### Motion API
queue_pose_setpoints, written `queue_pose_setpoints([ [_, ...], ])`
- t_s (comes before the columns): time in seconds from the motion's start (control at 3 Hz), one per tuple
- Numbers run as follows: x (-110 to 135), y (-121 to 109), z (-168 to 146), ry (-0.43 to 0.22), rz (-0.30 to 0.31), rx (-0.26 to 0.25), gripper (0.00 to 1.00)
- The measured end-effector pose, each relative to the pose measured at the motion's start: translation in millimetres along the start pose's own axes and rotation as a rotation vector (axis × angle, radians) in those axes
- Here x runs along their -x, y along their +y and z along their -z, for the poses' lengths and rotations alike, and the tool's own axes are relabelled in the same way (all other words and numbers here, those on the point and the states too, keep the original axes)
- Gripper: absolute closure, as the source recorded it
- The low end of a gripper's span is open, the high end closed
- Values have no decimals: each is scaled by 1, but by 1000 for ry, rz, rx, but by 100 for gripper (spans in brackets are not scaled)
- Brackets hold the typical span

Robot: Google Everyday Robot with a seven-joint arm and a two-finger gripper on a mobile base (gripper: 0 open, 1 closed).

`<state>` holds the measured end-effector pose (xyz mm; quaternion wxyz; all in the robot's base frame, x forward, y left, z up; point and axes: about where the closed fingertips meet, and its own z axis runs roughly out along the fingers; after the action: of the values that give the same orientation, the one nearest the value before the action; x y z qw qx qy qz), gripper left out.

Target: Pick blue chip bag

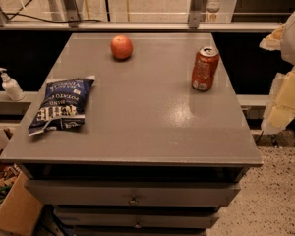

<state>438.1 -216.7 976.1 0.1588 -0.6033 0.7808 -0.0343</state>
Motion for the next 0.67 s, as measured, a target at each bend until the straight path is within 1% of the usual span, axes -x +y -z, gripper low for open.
queue_pose_setpoints([
  [0.33, 0, 0, 0, 0, 0, 0, 0],
  [0.67, 4, 1, 1, 1, 22, -27, 0],
])
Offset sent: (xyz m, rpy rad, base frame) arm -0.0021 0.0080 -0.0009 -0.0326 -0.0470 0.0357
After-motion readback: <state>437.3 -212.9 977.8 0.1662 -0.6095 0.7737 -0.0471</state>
